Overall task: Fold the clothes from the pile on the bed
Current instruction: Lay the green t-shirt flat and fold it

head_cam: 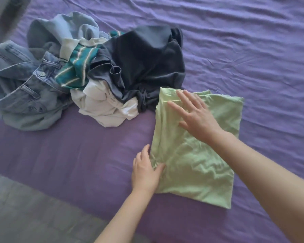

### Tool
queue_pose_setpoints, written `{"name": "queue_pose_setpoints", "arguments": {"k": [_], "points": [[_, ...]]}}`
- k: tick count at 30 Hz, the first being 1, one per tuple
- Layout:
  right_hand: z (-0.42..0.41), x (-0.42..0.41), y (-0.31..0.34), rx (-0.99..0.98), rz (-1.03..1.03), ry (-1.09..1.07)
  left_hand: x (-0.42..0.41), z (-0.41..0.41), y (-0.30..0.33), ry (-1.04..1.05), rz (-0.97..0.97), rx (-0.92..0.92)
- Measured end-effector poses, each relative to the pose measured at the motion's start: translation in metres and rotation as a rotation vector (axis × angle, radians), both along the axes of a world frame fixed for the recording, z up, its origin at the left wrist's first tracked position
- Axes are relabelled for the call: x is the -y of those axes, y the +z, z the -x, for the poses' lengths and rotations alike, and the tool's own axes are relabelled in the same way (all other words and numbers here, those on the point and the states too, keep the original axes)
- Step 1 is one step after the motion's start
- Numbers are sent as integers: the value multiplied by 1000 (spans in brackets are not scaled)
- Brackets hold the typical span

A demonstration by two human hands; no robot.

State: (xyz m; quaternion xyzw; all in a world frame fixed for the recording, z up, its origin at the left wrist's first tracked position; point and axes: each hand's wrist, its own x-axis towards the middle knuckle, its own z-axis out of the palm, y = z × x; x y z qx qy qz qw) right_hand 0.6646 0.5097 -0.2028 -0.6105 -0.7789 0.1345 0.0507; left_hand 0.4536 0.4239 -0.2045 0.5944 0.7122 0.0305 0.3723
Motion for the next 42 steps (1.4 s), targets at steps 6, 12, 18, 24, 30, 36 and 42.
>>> {"name": "queue_pose_setpoints", "arguments": {"k": [6, 12, 18, 24, 30, 36, 42], "points": [[-38, 155, -22, 23, 38, -357, 0, -3, -1, 41, 212, 32], [-16, 208, -8, -65, 43, -419, -3, -4, 13, 165, 361, 228], [43, 193, 13, -421, 244, -351, 0, -13, 38, 405, 489, 503], [60, 191, 15, -588, 104, -498, -12, -15, 61, 661, 716, 800], [11, 139, 32, -692, 355, -508, -21, -3, 81, 63, -60, 433], [-24, 86, 62, -897, 568, -431, -70, -54, 83, -1131, -341, -98], [-69, 93, 53, -711, 737, -347, -107, -47, 68, -646, 202, 278]]}}
